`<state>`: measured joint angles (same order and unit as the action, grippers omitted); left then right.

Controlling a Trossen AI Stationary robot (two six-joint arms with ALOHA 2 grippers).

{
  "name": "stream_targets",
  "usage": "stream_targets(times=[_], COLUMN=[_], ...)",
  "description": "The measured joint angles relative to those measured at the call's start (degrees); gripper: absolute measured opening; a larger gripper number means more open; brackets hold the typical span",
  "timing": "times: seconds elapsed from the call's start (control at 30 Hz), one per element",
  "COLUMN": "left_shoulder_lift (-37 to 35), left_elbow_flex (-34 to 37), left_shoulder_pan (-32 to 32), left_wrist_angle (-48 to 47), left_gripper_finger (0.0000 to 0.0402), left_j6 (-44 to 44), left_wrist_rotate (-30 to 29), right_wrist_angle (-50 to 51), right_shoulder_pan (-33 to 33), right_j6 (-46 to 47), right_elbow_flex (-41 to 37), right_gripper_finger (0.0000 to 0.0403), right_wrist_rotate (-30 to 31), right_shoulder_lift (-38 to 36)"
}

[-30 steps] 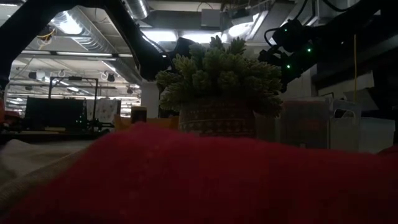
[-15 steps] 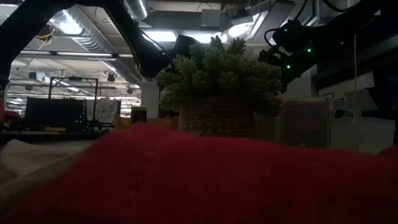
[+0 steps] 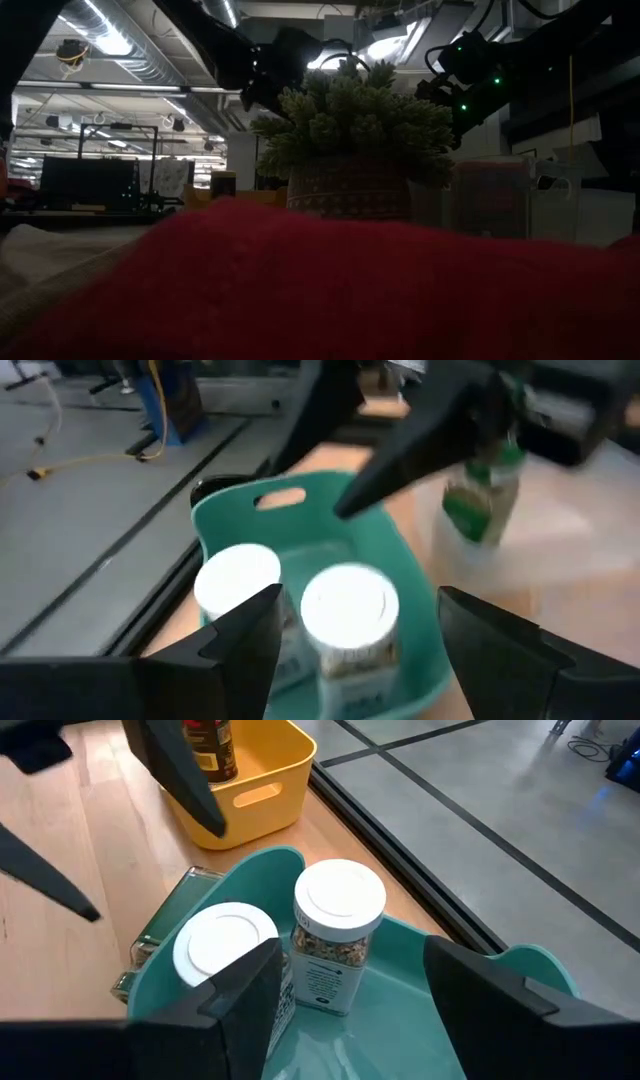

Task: Sort spices by type
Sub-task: Put the green seasoning bottle into the right transparent bin

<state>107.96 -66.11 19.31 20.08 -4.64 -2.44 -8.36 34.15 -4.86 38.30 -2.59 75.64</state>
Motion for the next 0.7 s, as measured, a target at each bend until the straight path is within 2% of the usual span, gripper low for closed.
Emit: stream_targets(times=[0.2,0.43,0.7], left_shoulder_lift=[-3.4,-3.7,-3.7], left_elbow_flex=[0.0,0.0,0.0], left_shoulder_pan=[0.4,0.6,1.9], left_wrist_angle=[-10.4,-20.0,-23.0], left_gripper_finger=[0.0246,0.0246,0.0246], left_j6=[-10.4,-21.5,-21.7], left_wrist_rotate=[2.9,3.5,3.4], right_wrist_angle=[-0.1,0.0,0.0], right_shoulder_pan=[0.0,0.0,0.0], right_j6=[0.0,0.0,0.0], right_elbow_flex=[0.0,0.0,0.0], right_gripper_finger=[0.0245,0.0245,0.0245], right_wrist_rotate=[0.0,0.0,0.0], right_shoulder_lift=[0.0,0.0,0.0])
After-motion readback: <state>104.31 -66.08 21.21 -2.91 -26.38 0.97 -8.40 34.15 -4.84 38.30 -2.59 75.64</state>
